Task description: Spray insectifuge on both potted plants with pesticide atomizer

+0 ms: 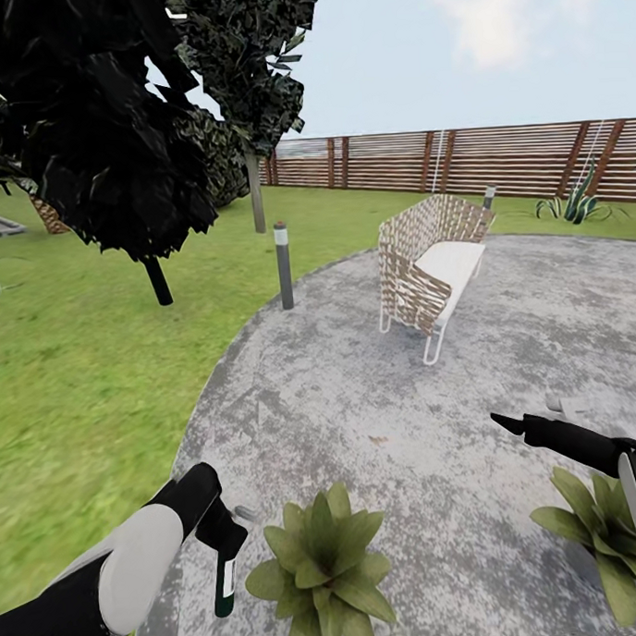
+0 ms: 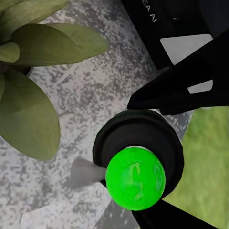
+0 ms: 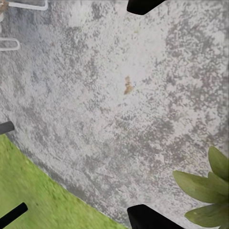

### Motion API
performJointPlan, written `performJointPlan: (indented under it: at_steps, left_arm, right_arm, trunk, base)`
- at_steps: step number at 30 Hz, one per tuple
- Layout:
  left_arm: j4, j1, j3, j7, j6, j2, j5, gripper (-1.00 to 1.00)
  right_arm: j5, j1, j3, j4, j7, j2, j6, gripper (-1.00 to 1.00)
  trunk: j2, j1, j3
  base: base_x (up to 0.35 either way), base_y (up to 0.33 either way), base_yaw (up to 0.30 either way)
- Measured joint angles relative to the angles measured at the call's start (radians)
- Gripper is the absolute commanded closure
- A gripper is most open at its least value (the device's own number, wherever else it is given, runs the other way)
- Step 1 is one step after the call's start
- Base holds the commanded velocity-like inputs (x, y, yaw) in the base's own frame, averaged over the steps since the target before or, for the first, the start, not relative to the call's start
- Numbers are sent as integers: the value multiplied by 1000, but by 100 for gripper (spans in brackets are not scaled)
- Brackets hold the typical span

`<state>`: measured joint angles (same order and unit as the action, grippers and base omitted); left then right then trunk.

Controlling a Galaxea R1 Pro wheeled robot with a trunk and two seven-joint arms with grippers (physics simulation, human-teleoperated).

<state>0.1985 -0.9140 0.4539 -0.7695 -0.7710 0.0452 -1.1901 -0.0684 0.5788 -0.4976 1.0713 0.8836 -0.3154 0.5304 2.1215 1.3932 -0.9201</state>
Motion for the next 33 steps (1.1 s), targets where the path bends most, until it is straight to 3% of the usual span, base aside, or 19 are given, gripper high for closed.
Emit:
performJointPlan:
  at_steps: [25, 33]
  left_arm:
    - [-32, 0, 0, 0, 0, 0, -1, 100]
    - [-32, 0, 0, 0, 0, 0, -2, 100]
  right_arm:
    - [-1, 0, 0, 0, 0, -1, 0, -100]
    - [-1, 0, 0, 0, 0, -1, -1, -100]
  trunk:
    - [0, 0, -8]
    - [0, 0, -19]
  base:
    - [0, 2, 0]
    - [0, 154, 0]
